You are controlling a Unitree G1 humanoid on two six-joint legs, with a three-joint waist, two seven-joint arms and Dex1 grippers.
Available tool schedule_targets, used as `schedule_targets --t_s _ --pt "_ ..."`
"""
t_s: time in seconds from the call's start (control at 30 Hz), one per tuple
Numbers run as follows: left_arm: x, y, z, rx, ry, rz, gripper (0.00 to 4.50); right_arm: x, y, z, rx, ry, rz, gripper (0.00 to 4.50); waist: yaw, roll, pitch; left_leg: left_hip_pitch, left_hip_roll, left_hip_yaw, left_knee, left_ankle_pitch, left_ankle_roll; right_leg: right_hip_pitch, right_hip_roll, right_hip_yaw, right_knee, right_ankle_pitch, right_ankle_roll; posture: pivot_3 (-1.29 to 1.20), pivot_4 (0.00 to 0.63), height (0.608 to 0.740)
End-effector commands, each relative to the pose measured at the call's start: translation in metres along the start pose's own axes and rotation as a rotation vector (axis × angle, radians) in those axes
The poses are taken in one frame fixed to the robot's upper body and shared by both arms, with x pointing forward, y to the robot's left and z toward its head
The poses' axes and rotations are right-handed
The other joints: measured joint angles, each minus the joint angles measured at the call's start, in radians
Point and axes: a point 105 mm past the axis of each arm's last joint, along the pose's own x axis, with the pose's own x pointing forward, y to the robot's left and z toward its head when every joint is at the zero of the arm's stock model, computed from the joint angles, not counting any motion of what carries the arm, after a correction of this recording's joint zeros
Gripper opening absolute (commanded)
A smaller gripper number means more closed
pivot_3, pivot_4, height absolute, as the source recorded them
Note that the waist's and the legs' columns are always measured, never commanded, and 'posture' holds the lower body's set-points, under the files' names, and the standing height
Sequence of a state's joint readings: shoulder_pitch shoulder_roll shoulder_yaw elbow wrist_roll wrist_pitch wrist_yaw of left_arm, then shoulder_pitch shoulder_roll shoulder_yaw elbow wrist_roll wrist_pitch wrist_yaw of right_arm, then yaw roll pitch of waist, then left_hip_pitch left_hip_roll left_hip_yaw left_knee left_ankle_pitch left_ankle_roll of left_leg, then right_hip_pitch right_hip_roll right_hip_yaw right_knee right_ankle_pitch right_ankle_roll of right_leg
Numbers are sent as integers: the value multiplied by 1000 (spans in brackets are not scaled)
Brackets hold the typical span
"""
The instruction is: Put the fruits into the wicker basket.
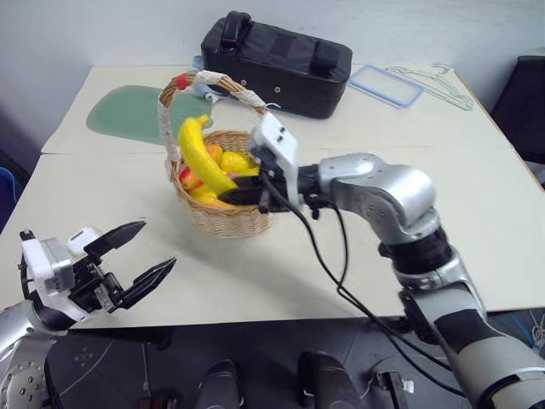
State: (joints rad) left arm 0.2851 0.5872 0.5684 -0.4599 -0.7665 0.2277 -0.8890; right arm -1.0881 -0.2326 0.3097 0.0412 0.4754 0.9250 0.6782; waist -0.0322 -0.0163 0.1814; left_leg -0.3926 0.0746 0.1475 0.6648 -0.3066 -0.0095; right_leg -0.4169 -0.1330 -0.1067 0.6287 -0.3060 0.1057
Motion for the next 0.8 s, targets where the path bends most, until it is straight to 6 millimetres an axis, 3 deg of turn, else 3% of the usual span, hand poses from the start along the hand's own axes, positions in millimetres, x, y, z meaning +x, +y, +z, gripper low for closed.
schedule_targets --t_s 0.03,0.27,0.4,0.47,0.53,0.63,0.7,0.8 --pt "-1 -7 5 23 -18 -10 4500 0 -13 20 -64 -36 -74 813 2 0 0 -1 0 1 0 0 0 0 0 -1 0 0 0 0 150 740" --pt "1 -11 1 15 -5 -30 4500 -9 0 29 -93 -104 39 3208 -1 0 0 -4 2 1 0 -1 -1 -3 1 -4 0 0 0 0 150 740" --pt "-5 -3 6 28 8 -31 4500 -51 21 27 -132 -186 208 4465 3 -1 0 -9 3 2 0 -1 -2 -7 2 -5 1 0 0 0 150 740" --pt "-5 -1 11 53 7 -46 4500 -78 31 16 -141 -184 282 4465 7 -1 -1 -12 3 2 1 -1 -2 -9 2 -7 1 1 1 0 150 740" --pt "-4 -1 16 73 7 -66 4500 -101 25 -3 -142 -104 263 4465 8 -1 -1 -12 3 1 1 -2 -1 -9 2 -7 0 2 3 0 150 740" --pt "-3 4 26 86 -1 -73 4500 -133 -15 -15 -125 -61 83 4465 0 -1 -1 -12 2 2 2 -3 -1 -9 1 -7 -1 2 4 0 150 740" --pt "-2 8 32 90 -21 -65 4500 -140 -37 -12 -138 -95 -9 4465 -7 -1 -1 -10 4 3 3 -2 -1 -9 1 -7 -1 3 1 0 150 740" --pt "1 8 32 63 -26 -79 4500 -121 -56 -9 -193 -146 -40 4465 -27 -1 -1 -3 5 8 2 -1 -2 -9 2 -6 -1 4 -1 0 150 740"
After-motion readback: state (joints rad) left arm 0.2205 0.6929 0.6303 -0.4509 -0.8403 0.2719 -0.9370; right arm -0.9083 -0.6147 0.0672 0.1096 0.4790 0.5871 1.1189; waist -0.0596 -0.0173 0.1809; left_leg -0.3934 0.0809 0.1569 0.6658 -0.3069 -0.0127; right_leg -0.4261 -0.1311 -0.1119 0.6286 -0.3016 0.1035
